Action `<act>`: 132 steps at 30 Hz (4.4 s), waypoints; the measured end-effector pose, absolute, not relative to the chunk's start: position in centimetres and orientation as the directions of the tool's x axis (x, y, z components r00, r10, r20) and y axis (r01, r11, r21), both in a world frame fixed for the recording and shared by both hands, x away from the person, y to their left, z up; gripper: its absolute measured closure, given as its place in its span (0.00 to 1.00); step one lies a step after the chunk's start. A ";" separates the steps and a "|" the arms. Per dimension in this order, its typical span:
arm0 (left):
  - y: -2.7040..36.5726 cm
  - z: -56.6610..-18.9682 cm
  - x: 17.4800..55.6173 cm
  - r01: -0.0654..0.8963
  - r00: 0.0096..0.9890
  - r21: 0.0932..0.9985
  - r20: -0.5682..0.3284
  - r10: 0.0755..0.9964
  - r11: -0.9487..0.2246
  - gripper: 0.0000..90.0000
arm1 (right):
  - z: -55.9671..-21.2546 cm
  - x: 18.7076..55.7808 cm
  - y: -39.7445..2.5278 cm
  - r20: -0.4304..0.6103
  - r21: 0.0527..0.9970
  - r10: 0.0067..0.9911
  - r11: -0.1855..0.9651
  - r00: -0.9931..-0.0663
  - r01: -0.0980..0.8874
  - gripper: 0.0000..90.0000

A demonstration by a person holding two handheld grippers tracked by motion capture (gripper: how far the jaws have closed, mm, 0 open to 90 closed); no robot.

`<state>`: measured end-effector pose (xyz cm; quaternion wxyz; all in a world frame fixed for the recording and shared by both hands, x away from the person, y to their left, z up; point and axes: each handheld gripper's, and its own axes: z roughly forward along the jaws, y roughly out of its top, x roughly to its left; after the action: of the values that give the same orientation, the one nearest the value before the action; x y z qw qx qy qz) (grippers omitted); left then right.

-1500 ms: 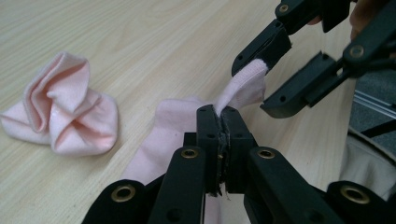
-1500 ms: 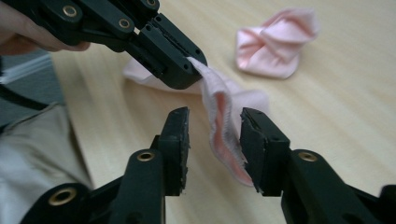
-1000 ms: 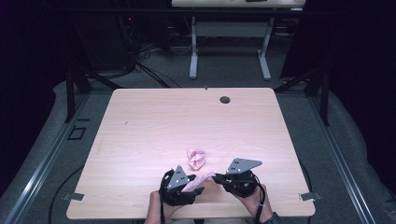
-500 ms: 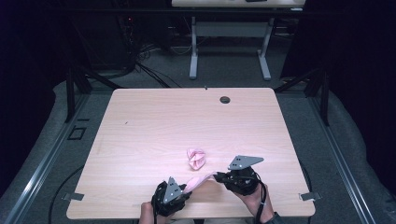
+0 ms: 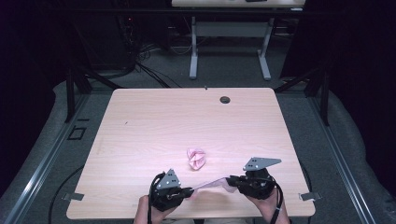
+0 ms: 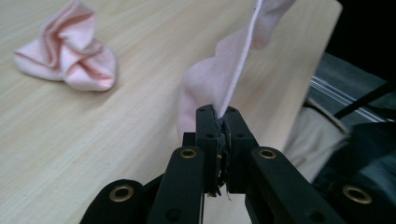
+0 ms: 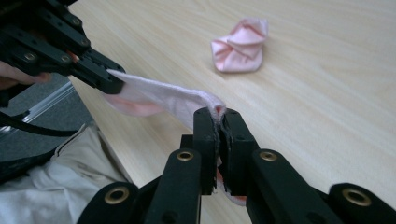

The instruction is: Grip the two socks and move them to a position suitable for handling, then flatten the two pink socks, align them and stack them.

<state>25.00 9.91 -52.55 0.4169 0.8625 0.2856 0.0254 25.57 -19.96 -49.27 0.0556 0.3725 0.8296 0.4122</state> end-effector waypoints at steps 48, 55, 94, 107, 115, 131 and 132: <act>9.9 -56.5 28.0 0.607 0.721 0.574 -0.106 0.685 -0.550 0.98 | -56.6 27.1 -19.1 0.137 0.606 0.724 0.479 -0.676 0.635 0.92; 10.8 -56.2 28.4 0.621 0.698 0.602 -0.132 0.704 -0.503 0.67 | -55.8 27.6 -20.8 0.139 0.689 0.731 0.413 -0.668 0.596 0.72; 17.2 -55.3 29.5 0.630 0.572 0.691 -0.105 0.814 -0.354 0.00 | -50.4 34.9 -14.1 -0.063 0.658 0.605 0.623 -0.794 0.423 0.20; 17.0 -55.3 29.7 0.626 0.578 0.693 -0.104 0.809 -0.358 0.00 | -50.2 37.9 -9.4 -0.138 0.599 0.505 0.728 -0.852 0.334 0.48; 16.5 -55.4 30.0 0.631 0.586 0.682 -0.107 0.803 -0.370 0.04 | -52.8 40.2 -7.8 -0.118 0.516 0.501 0.769 -0.857 0.378 0.69; 8.8 -55.9 35.2 0.641 0.670 0.626 -0.173 0.722 -0.444 0.50 | -53.8 40.4 -9.3 0.060 0.545 0.575 0.667 -0.816 0.509 0.96; 8.6 -56.0 35.4 0.639 0.664 0.631 -0.165 0.729 -0.439 0.57 | -53.9 40.3 -9.4 0.068 0.553 0.584 0.653 -0.809 0.518 0.96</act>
<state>35.36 8.57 -56.01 0.3416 0.8457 0.4047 0.0658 40.33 -9.38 -53.86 0.0582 0.3037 0.9072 0.2853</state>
